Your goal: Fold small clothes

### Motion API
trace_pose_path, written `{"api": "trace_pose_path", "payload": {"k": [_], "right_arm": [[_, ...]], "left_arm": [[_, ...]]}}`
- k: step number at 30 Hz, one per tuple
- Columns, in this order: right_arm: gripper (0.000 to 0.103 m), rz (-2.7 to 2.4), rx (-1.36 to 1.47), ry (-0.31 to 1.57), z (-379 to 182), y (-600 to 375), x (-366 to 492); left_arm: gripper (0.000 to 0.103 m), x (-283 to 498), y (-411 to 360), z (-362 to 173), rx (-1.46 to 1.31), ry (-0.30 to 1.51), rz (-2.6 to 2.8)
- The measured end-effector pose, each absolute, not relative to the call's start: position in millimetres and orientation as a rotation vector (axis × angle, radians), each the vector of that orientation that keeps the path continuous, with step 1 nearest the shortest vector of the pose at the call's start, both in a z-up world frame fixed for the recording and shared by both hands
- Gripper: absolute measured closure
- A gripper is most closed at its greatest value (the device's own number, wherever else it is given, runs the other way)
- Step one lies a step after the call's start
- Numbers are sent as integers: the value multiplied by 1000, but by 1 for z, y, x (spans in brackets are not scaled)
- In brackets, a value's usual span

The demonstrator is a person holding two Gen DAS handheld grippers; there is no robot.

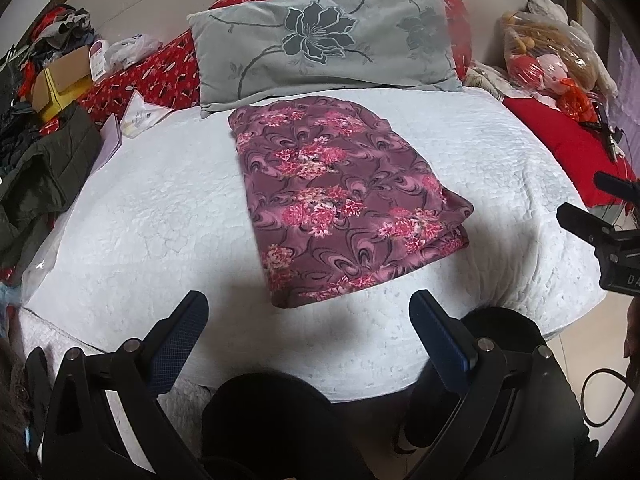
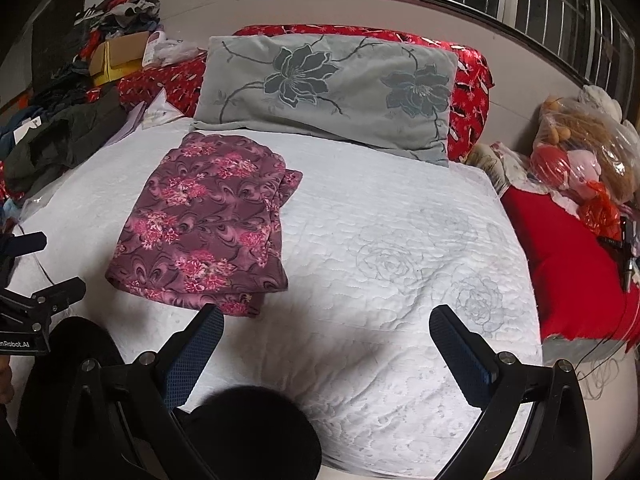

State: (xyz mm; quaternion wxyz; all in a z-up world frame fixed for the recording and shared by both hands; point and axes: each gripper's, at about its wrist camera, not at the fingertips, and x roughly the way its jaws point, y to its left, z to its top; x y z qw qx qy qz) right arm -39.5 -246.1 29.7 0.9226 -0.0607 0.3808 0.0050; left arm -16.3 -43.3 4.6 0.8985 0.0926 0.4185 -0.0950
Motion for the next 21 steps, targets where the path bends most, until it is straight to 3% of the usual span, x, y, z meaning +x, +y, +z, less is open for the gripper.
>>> {"api": "trace_pose_path", "payload": {"k": [21], "right_arm": [[0, 12, -122, 791, 26, -241, -46]], "left_arm": [[1, -23, -41, 2, 169, 880, -208]]}}
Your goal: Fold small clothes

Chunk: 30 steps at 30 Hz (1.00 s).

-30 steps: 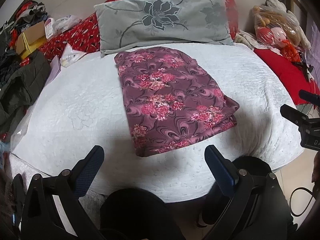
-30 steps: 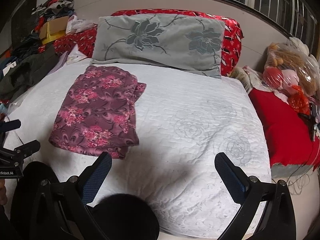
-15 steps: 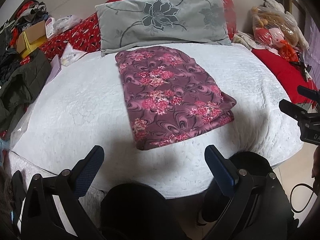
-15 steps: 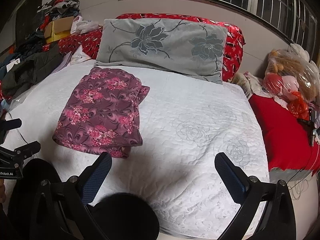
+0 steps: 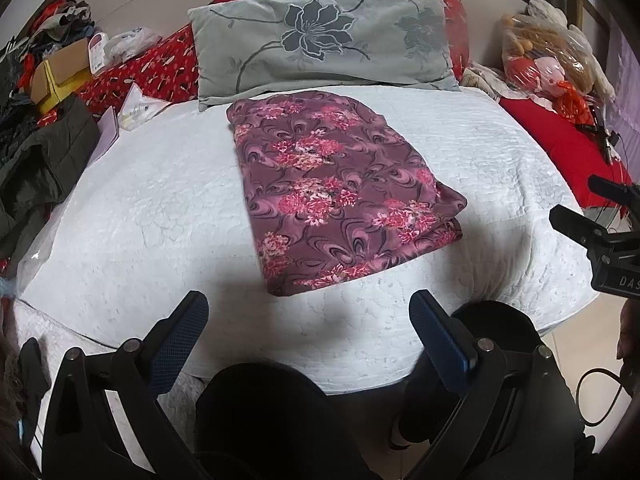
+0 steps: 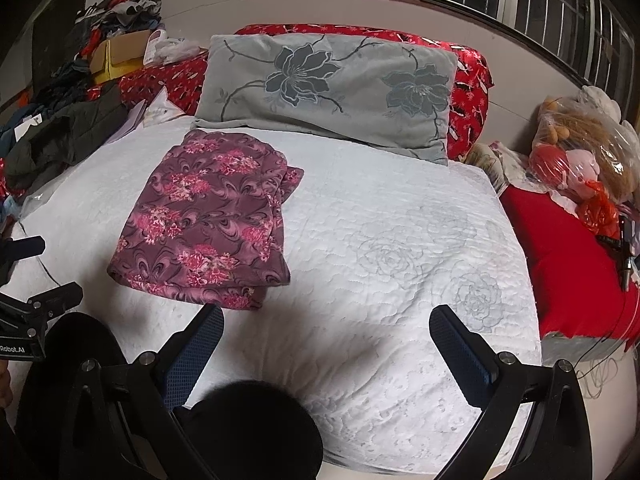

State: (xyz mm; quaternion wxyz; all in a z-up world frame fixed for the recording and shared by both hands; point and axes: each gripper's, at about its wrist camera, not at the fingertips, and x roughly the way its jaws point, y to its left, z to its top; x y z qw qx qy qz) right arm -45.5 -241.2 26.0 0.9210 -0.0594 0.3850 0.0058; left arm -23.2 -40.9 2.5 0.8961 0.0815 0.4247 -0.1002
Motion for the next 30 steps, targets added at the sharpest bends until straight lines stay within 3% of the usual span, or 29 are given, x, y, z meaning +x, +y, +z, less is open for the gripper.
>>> {"api": "trace_pose_path", "payload": {"k": [30], "right_arm": [[0, 23, -109, 810, 19, -238, -43]], "left_arm": [[1, -27, -42, 1, 152, 871, -228]]}}
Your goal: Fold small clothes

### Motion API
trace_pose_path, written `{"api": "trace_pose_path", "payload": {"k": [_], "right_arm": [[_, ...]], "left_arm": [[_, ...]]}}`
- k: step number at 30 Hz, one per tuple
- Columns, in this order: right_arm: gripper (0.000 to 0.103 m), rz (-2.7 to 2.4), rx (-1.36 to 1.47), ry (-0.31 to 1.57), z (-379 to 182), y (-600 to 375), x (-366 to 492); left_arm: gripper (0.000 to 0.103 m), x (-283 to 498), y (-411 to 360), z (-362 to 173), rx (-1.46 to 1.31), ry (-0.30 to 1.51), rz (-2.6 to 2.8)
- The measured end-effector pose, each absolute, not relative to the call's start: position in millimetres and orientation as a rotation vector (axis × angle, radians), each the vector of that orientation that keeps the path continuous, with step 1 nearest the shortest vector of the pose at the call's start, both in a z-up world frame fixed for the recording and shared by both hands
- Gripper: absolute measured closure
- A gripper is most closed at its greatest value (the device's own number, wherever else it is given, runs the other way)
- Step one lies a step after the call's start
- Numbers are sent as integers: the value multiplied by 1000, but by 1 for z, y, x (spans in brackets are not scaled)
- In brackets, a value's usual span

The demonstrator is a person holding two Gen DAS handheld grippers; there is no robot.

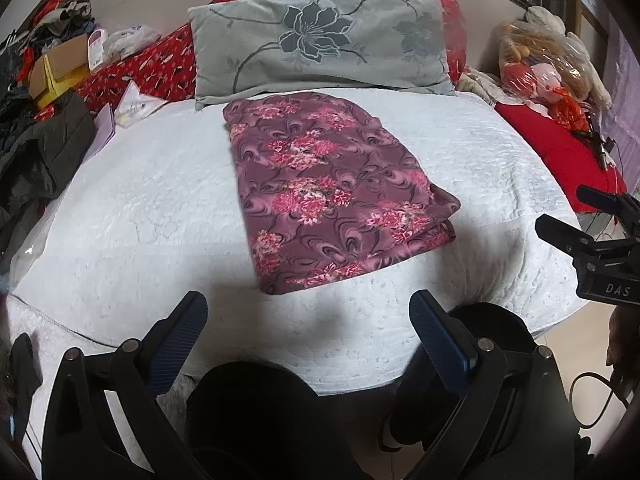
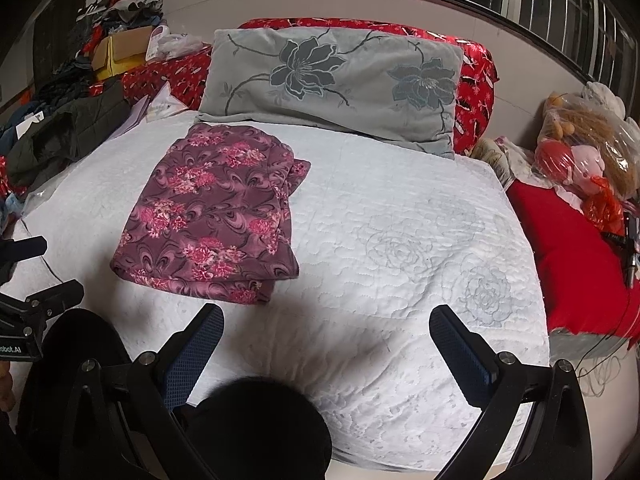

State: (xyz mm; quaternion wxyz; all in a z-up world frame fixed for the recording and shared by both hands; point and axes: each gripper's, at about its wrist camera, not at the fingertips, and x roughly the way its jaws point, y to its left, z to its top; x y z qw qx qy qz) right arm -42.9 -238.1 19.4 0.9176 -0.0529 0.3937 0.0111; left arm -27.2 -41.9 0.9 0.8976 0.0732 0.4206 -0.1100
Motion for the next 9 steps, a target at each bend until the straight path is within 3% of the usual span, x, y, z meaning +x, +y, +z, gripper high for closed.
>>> {"api": "trace_pose_path", "payload": {"k": [9], "right_arm": [[0, 20, -98, 815, 18, -241, -41]], "left_arm": [[1, -23, -45, -1, 151, 898, -226]]}}
